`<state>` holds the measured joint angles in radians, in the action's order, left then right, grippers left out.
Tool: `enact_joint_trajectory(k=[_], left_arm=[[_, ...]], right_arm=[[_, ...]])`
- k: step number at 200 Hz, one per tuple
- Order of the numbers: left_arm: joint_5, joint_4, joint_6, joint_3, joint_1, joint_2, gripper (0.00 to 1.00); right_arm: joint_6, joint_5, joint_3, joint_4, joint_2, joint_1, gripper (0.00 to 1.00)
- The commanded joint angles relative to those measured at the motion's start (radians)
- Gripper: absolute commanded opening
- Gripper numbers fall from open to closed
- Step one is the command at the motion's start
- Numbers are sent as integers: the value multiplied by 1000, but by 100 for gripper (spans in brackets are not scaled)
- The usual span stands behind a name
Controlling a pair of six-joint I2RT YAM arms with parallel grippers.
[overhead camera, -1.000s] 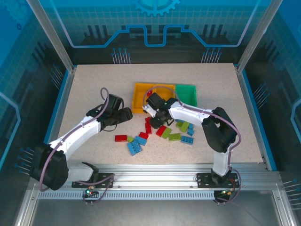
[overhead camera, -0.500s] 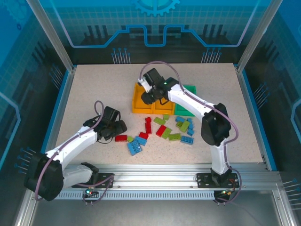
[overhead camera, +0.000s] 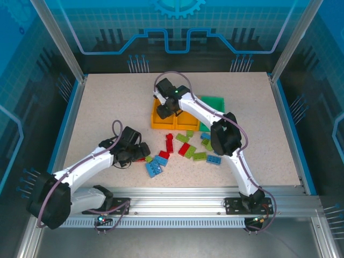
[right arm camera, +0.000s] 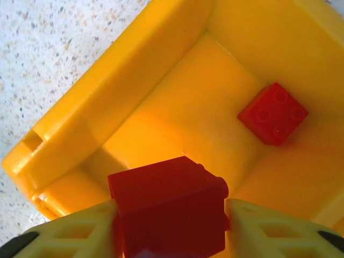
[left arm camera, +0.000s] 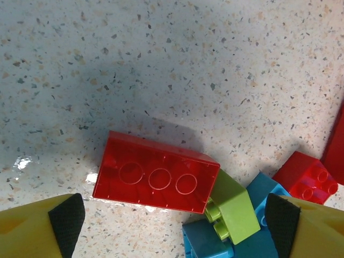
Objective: Sort the legos into containers by color
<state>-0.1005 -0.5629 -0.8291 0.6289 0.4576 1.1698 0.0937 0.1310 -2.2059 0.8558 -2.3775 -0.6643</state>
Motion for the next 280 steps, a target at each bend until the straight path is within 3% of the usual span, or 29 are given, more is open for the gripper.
enact_joint_trajectory(k=[1, 49, 95, 142, 186, 280], left_arm=[[-1, 15, 23, -12, 10, 30, 92], [0, 27, 19, 18, 10, 134, 91], [-18, 38, 36, 19, 10, 149, 87], [-18, 71, 53, 21, 9, 185, 73], [-16, 104, 57, 31, 9, 227, 64], [-56, 139, 71, 132, 7, 297, 62]], right_arm=[[20, -11, -31, 55, -5, 14, 58], [45, -1, -1, 75, 67, 15, 75], [80, -30, 91, 48, 191, 28, 78], [107, -27, 220, 15, 327, 49, 81], [134, -18, 451, -43, 473, 115, 81], [164, -13, 761, -107, 688, 232, 81]])
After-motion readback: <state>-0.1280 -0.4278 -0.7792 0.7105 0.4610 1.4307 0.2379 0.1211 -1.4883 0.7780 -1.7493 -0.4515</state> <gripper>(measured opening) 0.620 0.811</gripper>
